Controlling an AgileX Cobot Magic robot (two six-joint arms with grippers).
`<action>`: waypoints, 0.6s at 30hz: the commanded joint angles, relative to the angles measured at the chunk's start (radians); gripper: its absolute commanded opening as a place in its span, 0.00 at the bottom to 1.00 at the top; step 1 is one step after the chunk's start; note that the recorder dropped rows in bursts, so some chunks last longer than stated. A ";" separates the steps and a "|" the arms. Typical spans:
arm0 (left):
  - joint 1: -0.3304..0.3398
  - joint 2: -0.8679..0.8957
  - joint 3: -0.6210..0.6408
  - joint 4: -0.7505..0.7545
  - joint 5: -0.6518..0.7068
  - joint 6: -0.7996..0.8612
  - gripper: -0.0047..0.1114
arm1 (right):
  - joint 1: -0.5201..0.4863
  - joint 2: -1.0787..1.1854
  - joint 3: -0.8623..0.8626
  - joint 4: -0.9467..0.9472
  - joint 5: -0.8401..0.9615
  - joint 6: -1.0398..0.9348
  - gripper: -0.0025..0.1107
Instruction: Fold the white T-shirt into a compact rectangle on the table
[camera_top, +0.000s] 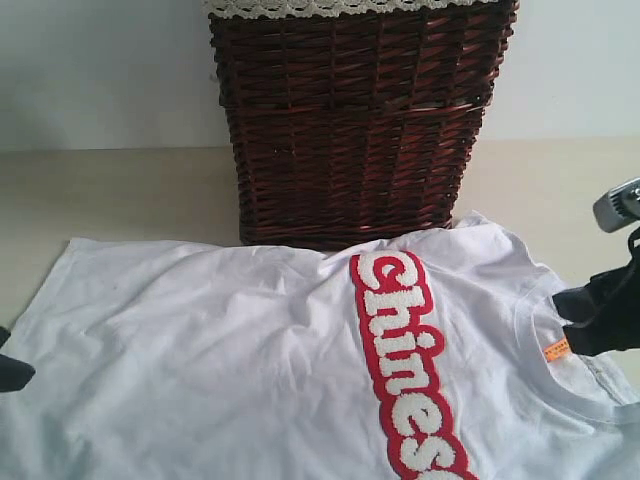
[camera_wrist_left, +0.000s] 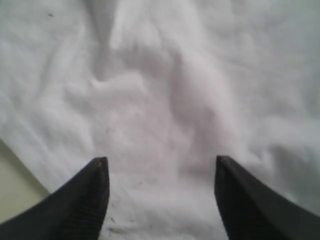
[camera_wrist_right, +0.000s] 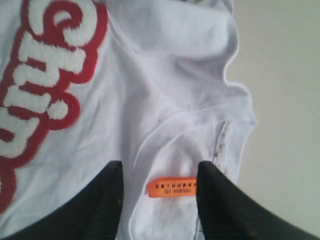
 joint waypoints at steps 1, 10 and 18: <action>-0.002 -0.051 -0.034 -0.095 0.009 -0.031 0.56 | -0.002 -0.139 0.002 -0.108 0.110 -0.006 0.43; -0.002 -0.081 -0.052 -0.204 0.113 -0.031 0.56 | -0.002 -0.287 0.002 -0.287 0.460 0.034 0.43; -0.002 -0.081 -0.052 -0.206 0.151 -0.035 0.56 | -0.002 -0.358 0.002 -0.327 0.412 0.106 0.43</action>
